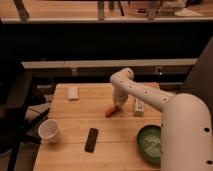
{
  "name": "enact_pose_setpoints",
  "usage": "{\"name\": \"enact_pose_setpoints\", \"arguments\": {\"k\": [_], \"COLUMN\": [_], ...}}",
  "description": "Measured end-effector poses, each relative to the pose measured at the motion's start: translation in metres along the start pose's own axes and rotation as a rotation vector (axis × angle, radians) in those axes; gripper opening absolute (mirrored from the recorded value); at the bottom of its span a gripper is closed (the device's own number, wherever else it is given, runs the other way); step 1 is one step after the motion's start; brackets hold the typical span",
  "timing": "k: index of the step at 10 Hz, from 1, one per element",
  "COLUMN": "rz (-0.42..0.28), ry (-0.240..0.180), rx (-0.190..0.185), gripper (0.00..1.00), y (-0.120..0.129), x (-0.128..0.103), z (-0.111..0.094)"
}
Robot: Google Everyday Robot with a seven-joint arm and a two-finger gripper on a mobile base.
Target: Drag the pepper across the table
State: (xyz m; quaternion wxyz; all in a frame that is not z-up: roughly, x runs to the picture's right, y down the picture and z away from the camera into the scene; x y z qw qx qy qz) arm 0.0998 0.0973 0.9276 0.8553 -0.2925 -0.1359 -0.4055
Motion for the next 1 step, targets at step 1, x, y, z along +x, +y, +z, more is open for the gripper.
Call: {"name": "enact_pose_setpoints", "arguments": {"k": [1], "rz": [0.002], "ry": [0.002], "rx": [0.004], "gripper": [0.00], "y": [0.0013], "x": [0.0026], "z": [-0.0003]}}
